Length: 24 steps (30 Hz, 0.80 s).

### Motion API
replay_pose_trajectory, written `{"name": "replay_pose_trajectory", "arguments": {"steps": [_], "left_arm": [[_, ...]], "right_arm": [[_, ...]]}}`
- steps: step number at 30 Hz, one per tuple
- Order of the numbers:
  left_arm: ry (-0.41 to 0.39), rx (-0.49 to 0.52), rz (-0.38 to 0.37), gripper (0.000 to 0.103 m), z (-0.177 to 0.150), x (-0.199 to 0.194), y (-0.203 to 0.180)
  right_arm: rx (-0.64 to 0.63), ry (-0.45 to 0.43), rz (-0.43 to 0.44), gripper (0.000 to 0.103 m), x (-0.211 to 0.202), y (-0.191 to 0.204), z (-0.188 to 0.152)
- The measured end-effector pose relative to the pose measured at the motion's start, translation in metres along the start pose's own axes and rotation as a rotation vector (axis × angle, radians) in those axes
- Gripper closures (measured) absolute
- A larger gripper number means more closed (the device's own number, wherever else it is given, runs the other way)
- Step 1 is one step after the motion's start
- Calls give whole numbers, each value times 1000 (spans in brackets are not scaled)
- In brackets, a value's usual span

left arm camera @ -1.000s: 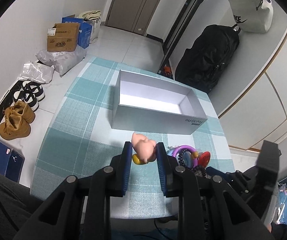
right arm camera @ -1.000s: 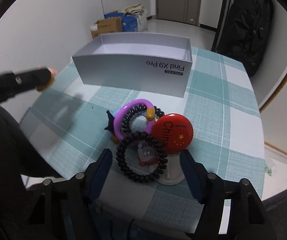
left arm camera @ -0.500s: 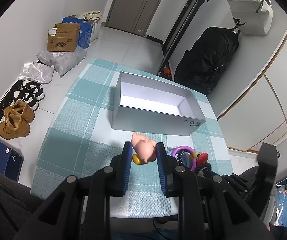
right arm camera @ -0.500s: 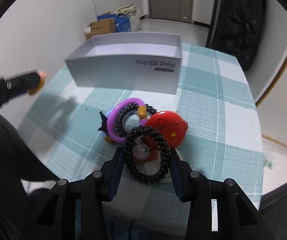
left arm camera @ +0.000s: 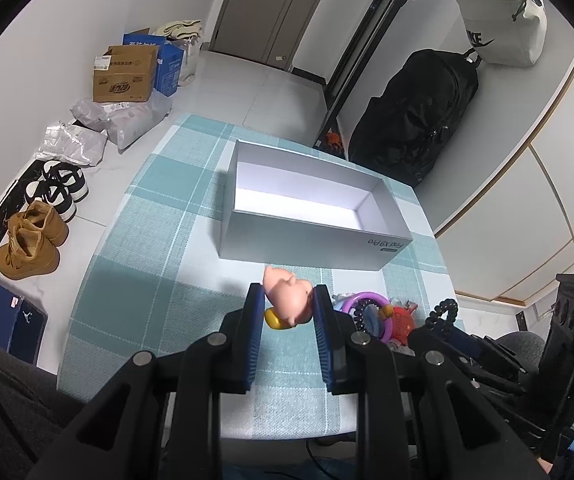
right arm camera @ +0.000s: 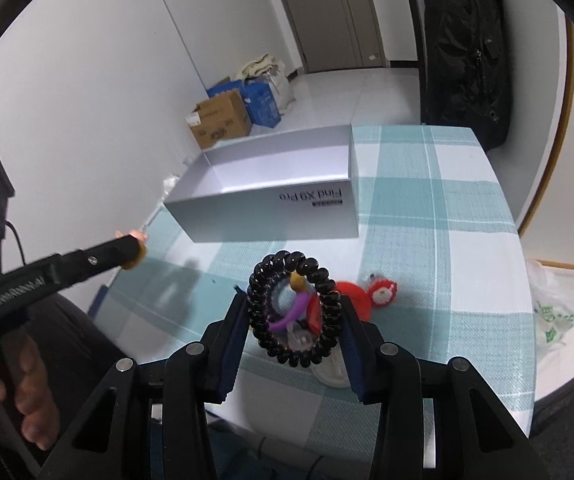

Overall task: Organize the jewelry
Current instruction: 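Carry the pig toward the box with the left gripper while the right gripper grasps a black coil hair tie, then lower the pig and the coil into the box and open both grippers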

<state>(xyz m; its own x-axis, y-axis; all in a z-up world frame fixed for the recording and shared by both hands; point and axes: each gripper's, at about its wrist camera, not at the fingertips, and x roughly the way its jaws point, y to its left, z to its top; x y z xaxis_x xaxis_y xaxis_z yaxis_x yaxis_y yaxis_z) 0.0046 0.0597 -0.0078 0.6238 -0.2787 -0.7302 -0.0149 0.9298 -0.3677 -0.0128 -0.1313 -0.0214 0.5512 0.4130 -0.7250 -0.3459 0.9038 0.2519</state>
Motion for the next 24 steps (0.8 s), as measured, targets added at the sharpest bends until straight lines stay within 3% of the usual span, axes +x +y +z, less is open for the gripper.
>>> {"name": "replay_pose_trajectory", "arguments": {"steps": [12,19,24], "left_arm": [[-21,57,-24,84,37,5,-14],[24,58,-73,84,66,32,-11],[57,65,-61,84,80,51,-5]], "right_arm": [[36,-68,97,61,-8,-13,43],[-11,-50,146,61,17,-16,97],[-37,-15,167,61,42,-16,126]]}}
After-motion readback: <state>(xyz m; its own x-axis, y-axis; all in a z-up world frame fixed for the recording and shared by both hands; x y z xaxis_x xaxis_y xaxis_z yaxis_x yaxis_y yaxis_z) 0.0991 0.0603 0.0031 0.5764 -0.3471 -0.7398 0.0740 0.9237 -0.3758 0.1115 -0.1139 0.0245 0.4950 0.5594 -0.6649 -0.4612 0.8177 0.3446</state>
